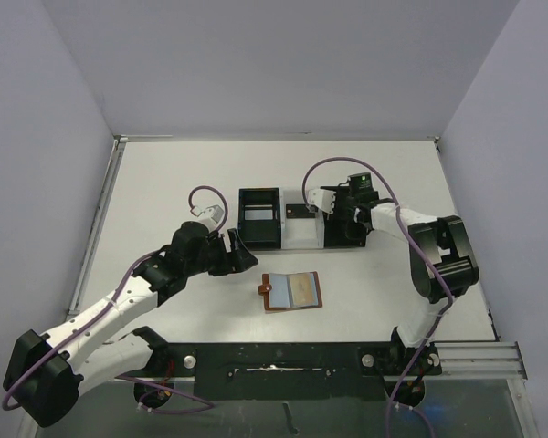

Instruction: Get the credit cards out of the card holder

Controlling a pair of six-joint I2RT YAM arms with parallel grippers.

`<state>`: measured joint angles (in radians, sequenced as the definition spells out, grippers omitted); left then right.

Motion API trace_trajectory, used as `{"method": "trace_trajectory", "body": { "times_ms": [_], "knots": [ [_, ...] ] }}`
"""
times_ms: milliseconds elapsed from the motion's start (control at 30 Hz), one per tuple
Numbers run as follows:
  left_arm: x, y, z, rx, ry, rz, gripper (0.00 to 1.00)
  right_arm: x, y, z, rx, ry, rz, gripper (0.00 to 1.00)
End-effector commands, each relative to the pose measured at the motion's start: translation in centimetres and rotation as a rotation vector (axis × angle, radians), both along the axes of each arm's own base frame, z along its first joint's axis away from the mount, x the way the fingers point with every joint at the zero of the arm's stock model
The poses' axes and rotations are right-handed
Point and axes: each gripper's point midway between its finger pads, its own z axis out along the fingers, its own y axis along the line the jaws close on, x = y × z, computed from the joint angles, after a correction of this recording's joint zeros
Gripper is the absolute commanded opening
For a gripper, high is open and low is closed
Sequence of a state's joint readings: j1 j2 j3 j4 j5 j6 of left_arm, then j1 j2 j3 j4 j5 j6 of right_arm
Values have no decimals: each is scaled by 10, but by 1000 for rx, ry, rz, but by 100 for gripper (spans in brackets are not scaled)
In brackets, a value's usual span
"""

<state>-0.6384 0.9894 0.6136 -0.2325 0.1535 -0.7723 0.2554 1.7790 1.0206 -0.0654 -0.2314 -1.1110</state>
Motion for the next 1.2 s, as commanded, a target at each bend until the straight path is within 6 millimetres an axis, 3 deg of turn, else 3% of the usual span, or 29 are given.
{"method": "trace_trajectory", "body": {
  "times_ms": [0, 367, 1167],
  "knots": [
    [4, -2, 17, -26, -50, -13, 70, 5, 7, 8, 25, 5, 40, 12],
    [4, -4, 15, -26, -36, -22, 70, 3, 2, 1, 20, 54, -19, 22],
    [1, -2, 12, -32, -19, -11, 70, 11, 4, 49, 127, -16, -75, 44]
  ]
}}
